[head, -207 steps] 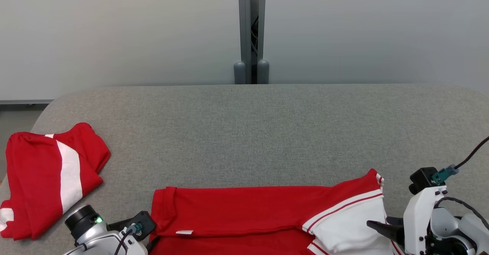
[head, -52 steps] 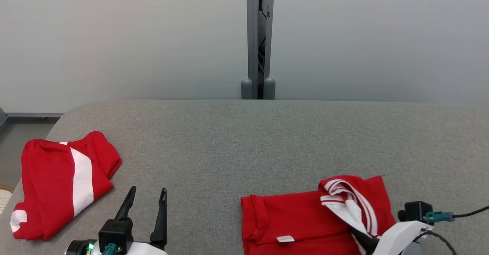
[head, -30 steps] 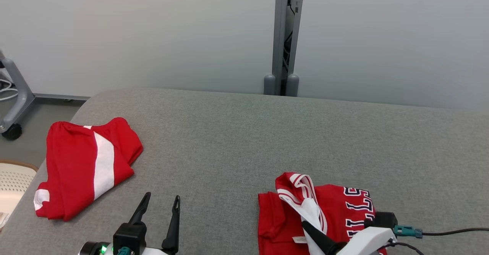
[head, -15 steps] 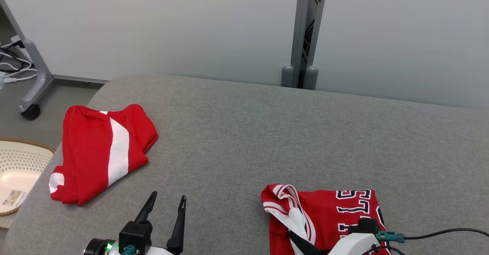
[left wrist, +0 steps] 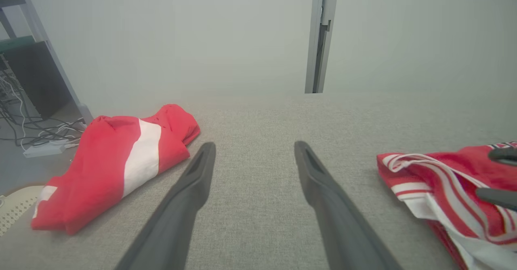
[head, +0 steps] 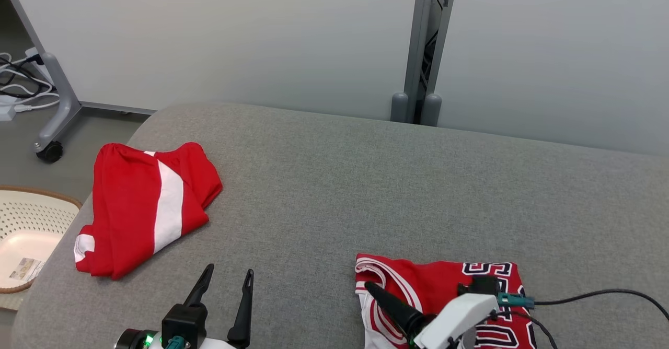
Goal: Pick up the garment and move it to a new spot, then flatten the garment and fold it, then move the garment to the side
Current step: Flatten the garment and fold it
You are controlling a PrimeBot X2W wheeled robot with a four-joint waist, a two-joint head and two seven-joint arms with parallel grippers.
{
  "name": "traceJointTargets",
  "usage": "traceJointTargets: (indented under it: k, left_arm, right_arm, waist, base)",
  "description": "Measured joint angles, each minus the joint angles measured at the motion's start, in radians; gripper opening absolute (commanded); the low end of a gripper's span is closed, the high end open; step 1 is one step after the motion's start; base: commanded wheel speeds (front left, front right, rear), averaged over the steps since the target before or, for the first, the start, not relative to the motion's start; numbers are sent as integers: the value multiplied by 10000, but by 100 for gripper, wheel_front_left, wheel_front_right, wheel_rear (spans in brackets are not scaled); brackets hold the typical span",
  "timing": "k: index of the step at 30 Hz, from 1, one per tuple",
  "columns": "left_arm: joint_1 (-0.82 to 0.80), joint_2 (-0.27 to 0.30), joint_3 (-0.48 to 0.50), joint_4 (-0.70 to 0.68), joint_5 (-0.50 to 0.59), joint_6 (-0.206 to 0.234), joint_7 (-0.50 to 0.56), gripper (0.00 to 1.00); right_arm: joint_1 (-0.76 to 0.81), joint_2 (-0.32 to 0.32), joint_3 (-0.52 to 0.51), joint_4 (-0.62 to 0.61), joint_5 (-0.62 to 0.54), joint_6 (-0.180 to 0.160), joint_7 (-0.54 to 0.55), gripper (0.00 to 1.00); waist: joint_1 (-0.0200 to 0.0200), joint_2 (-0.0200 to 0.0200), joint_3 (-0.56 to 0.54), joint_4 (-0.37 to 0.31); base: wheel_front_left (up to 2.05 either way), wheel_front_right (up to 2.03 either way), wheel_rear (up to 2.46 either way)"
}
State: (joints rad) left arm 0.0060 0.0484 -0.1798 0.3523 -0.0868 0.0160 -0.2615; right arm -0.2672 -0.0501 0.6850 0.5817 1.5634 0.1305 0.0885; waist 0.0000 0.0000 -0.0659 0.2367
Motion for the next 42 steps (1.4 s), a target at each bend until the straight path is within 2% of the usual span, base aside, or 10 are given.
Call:
traceJointTargets:
  k: [6,11,16,20,23,28,31,34,38,42]
  left_arm:
    - [8,0,31,-10,-23,27,0,100]
    - [46,0,130,-59,-15,27,0,100]
    - [51,2,245,-182,-6,27,0,100]
    - [46,-4,311,-351,-23,31,0,100]
    - [43,2,401,-497,-38,86,0,100]
    - [10,4,437,-731,-56,115,0,100]
    - [1,0,456,-871,-58,146,0,100]
    - [4,0,470,-961,-58,178,0,100]
    - [29,0,481,-968,-56,192,0,100]
    - [81,4,472,-986,-58,203,0,100]
  right_arm:
    - [-525,-15,29,-859,251,2,-228,100]
    - [-1081,-1011,-357,-1060,-943,2,-1375,100]
    - [-1579,-2412,-679,-171,-3716,2,-3108,100]
    - [-1647,-2892,-1476,447,-5923,2,-3457,100]
    - [-1605,-3196,-2953,238,-8295,2,-3505,100]
    - [-130,-2424,-5145,-882,-11459,4,-3522,100]
    - [667,-1795,-6366,-1639,-12412,4,-3530,100]
    - [1428,-1304,-7001,-2247,-13384,4,-3528,100]
    - [2193,-752,-7451,-2422,-14170,4,-3528,100]
    - [2399,-403,-7712,-2424,-14098,4,-3528,100]
  waist:
    - [0,0,-188,-98]
    - [0,0,-320,-256]
    - [0,0,-397,-479]
    - [0,0,-391,-698]
    - [0,1,-344,-884]
    - [0,0,-203,-1142]
    - [0,0,-136,-1249]
    - [0,0,-93,-1322]
    - [1,0,-72,-1415]
    - [0,0,-59,-1488]
  base:
    - [0,0,0]
    - [0,0,0]
    - [0,0,0]
    - [0,0,0]
    - [0,0,0]
    - [0,0,0]
    - [0,0,0]
    - [0,0,0]
    - [0,0,0]
    - [0,0,0]
